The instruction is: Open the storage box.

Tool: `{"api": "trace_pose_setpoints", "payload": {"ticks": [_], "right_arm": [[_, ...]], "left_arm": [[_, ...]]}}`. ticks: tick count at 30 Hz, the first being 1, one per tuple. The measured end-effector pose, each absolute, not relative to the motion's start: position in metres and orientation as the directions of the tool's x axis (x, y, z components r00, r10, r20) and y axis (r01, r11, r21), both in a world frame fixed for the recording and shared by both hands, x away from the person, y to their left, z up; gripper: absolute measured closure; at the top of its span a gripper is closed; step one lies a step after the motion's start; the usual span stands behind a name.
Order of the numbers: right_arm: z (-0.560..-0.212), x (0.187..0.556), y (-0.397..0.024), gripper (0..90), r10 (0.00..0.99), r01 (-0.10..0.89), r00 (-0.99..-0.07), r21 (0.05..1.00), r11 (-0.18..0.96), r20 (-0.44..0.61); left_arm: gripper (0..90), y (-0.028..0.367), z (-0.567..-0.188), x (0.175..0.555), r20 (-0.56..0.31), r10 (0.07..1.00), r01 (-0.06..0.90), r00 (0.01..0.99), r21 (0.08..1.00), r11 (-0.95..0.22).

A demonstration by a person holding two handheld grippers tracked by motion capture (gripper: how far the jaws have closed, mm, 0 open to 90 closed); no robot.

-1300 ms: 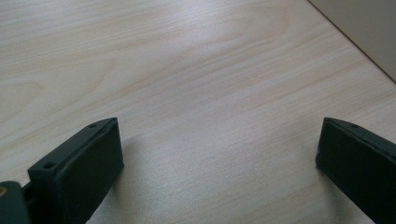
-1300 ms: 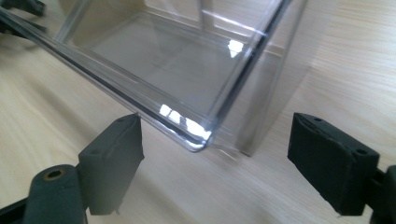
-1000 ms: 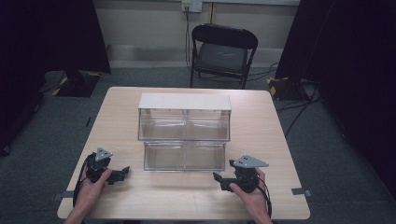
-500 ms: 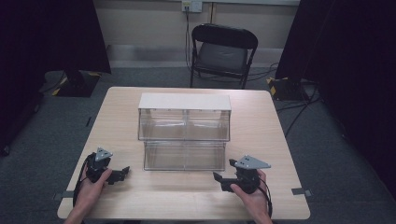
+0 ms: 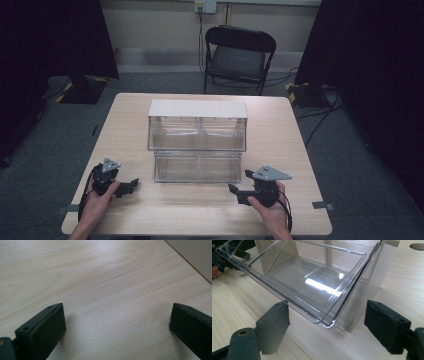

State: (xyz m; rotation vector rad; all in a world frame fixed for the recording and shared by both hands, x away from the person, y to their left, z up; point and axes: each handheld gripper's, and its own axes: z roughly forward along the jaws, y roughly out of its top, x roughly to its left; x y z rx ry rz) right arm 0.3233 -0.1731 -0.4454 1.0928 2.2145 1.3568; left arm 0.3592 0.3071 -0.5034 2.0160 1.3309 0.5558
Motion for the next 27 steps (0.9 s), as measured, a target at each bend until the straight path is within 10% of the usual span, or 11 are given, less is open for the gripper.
{"api": "trace_pose_setpoints", "payload": {"ticks": [27], "right_arm": [[-0.4385,0.3243,-0.1731,19.0,0.733,0.426,-0.668,0.874,0.234,0.129]], "left_arm": [[0.1,0.3069,-0.5035,0.3592,-0.007,0.919,0.643,0.394,0.716,-0.270]]}}
